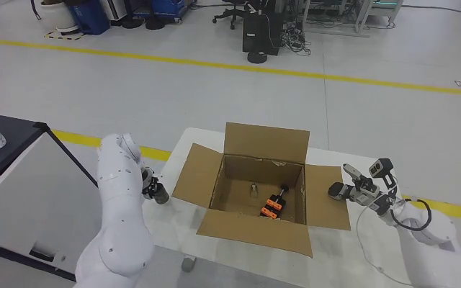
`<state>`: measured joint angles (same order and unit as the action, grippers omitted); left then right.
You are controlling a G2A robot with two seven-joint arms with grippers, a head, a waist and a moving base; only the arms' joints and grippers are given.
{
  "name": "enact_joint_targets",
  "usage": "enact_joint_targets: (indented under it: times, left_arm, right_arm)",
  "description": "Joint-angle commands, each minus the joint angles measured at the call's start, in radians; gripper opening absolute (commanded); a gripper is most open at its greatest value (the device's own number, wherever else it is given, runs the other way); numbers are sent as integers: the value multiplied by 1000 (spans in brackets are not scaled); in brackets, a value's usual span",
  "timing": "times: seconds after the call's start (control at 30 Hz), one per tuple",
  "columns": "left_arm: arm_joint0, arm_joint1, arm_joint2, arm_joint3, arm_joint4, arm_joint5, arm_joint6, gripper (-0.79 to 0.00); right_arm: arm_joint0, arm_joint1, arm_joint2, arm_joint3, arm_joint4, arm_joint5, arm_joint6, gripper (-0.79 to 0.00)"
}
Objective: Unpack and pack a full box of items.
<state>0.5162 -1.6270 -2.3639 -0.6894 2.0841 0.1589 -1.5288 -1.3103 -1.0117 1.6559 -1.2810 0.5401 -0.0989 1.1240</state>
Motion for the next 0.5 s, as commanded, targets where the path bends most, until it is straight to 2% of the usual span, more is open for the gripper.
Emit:
enact_joint_targets:
  times: [0.0,0.27,0.47]
  left_arm:
    - [21,-9,22,-39,-21,-8,6,-785]
    - [93,-37,107,-136,-80,-26,-4,-785]
    - [134,-45,149,-180,-116,-28,-7,-785]
  right_arm:
    - [0,0,0,0,0,0,0,0]
    - [0,0,0,0,0,0,0,0]
    - [0,0,0,0,0,0,0,0]
